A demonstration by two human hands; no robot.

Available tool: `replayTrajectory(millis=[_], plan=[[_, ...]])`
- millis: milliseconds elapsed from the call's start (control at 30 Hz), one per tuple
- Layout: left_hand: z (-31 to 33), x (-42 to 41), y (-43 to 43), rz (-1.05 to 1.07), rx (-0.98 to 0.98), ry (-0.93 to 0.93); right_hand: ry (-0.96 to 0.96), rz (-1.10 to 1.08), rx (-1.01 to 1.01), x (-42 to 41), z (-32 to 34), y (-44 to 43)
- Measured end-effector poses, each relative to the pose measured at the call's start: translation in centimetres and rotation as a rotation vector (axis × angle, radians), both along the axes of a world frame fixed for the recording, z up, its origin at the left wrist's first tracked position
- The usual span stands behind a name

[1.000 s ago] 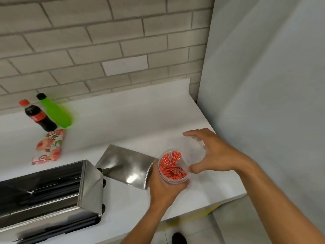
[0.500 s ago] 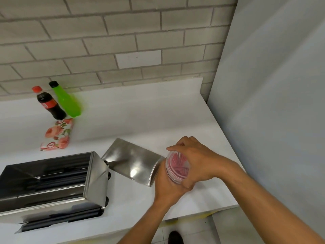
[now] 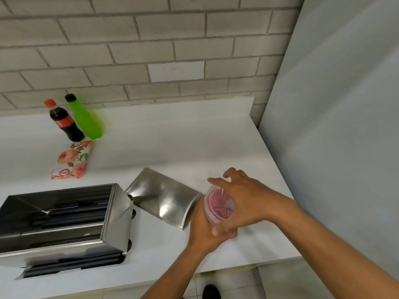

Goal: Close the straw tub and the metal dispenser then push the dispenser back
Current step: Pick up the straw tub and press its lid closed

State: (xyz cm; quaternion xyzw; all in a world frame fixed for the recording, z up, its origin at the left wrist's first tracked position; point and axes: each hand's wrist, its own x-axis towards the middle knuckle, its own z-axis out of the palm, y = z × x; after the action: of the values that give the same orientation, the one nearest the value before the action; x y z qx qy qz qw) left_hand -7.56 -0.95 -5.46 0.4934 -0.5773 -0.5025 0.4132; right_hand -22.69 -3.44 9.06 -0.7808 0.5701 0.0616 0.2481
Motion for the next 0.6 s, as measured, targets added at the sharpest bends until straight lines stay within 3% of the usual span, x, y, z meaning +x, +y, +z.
replayTrajectory(millis=[333, 600], plan=[[-0.3, 0.0, 0.0, -0.008, 0.044, -0.017, 0.137, 0.029, -0.041, 1.1, 0.2, 0.3], [0.1, -0.3, -0.3, -0.030, 0.078, 0.062, 0.110, 0.108, 0.037, 0.9, 0.1, -0.3]])
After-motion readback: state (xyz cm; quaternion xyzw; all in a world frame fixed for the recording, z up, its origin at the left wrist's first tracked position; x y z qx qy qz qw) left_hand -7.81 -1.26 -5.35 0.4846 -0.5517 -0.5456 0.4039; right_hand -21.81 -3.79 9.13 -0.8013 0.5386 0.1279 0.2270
